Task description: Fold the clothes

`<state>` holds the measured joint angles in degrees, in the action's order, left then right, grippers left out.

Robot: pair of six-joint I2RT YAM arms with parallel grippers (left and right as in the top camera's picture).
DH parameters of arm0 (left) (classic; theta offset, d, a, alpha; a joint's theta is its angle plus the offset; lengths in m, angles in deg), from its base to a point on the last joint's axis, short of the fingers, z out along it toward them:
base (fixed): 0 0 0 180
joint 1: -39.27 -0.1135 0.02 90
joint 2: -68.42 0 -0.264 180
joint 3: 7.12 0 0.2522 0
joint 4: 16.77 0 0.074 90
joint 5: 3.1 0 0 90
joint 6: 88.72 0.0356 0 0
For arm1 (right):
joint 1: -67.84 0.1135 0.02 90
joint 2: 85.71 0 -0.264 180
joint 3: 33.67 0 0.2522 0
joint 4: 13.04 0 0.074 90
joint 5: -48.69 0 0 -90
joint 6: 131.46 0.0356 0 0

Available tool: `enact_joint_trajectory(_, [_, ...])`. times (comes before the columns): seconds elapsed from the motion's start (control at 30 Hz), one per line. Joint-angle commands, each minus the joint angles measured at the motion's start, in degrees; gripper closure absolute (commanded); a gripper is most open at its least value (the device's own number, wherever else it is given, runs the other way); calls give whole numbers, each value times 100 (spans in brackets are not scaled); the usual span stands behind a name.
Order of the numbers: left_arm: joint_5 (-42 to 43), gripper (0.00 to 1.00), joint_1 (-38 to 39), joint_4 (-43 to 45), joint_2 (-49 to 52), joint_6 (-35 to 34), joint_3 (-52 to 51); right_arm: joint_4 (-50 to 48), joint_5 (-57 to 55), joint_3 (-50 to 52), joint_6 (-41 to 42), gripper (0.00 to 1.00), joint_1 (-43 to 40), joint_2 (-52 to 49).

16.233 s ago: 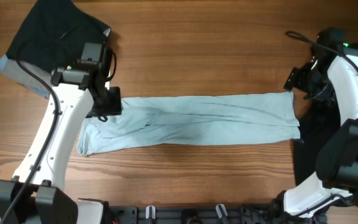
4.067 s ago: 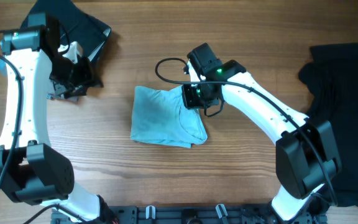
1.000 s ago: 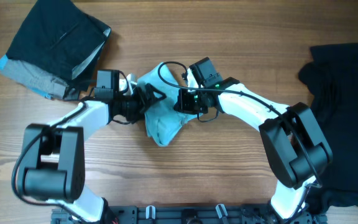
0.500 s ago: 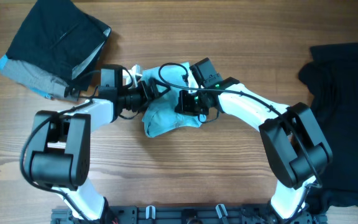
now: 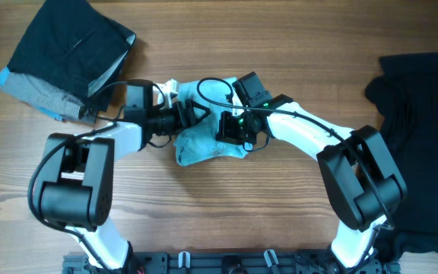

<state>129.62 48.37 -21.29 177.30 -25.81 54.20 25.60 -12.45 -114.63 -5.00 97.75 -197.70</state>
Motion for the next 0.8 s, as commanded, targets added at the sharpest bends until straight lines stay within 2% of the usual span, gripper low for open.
enact_joint_trajectory(0.0, [-1228,43,369,-192,527,-57,-308,33,-52,-17,107,96,13,-96])
enact_joint_trajectory(0.07, [-1239,62,400,-164,527,-68,-286,50,-55,-17,103,96,13,-96])
enact_joint_trajectory(0.27, [-1652,70,640,4,527,-278,-286,87,-55,-17,105,96,13,-96])
enact_joint_trajectory(0.3, [-1696,73,693,24,527,-278,-286,116,-55,-17,103,96,13,-96])
enact_joint_trajectory(0.43, [-1692,96,804,92,525,-278,-286,284,-42,-17,98,96,13,-96])
enact_joint_trajectory(0.6, [-1615,96,398,-402,291,-339,-284,546,763,-37,-192,96,-197,114])
enact_joint_trajectory(0.77, [-1176,96,-302,-1128,-546,-332,-164,1185,852,-42,-295,96,-669,848])
